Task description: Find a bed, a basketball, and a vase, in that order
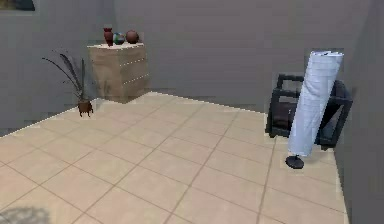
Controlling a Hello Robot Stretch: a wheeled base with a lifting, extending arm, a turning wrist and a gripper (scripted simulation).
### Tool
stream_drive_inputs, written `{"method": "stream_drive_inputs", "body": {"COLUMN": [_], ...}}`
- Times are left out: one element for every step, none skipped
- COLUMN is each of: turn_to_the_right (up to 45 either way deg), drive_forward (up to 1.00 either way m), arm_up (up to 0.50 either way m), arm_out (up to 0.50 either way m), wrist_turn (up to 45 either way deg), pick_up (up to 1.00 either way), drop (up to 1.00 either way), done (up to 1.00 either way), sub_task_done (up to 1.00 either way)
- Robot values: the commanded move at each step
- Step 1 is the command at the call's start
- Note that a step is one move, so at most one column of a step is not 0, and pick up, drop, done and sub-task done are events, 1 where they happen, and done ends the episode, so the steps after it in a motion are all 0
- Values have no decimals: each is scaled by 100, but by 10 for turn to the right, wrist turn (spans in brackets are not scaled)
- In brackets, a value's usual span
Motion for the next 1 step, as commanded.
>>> {"method": "stream_drive_inputs", "body": {"turn_to_the_right": [-150], "drive_forward": [0], "arm_up": [0], "arm_out": [0], "wrist_turn": [0], "pick_up": [0], "drop": [0], "done": [0], "sub_task_done": [0]}}
